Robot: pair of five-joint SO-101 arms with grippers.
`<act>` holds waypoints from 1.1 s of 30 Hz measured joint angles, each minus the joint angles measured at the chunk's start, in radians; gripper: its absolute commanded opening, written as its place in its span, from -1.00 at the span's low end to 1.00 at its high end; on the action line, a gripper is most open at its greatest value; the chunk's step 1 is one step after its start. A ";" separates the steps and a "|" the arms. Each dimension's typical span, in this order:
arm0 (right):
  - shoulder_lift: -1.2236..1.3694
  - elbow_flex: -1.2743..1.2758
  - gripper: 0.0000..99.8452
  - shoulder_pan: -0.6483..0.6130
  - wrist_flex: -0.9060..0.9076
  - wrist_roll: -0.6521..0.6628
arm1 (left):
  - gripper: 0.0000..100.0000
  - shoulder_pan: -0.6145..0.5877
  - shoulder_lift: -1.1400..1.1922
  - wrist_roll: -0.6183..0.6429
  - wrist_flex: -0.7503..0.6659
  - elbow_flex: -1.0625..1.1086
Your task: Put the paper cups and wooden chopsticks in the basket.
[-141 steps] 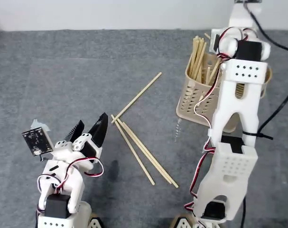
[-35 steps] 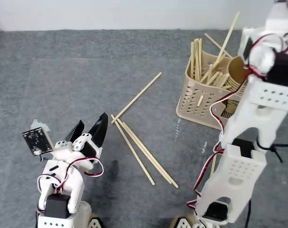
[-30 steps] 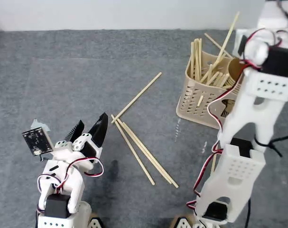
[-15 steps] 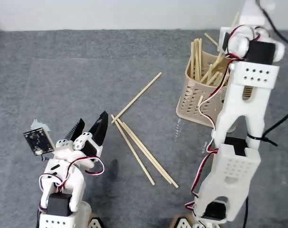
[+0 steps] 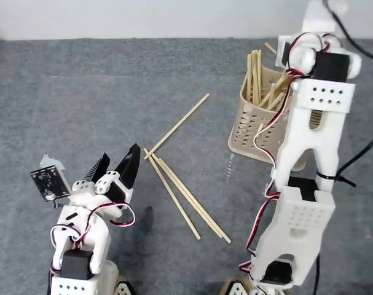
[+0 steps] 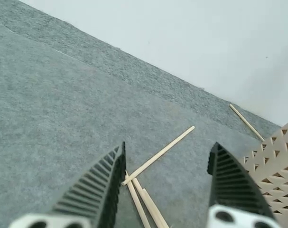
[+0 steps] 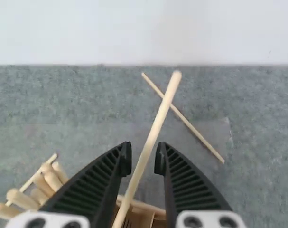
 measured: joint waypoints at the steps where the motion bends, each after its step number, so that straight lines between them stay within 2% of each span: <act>1: 0.003 0.000 -0.79 0.000 -0.020 0.000 | -0.46 0.000 0.000 -0.002 0.000 0.000; 10: 0.061 0.000 -0.79 0.000 -0.095 0.000 | -0.46 0.000 0.000 -0.003 0.000 0.000; 15: 0.061 0.000 -0.91 0.000 -0.095 0.000 | -0.46 0.002 0.000 -0.003 0.000 0.003; 25: 0.061 0.000 -0.99 0.002 -0.095 0.000 | -0.46 0.002 0.000 -0.003 0.000 0.003; 33: 0.061 0.000 -0.98 0.003 -0.158 0.026 | -0.46 0.002 0.000 -0.003 0.000 0.003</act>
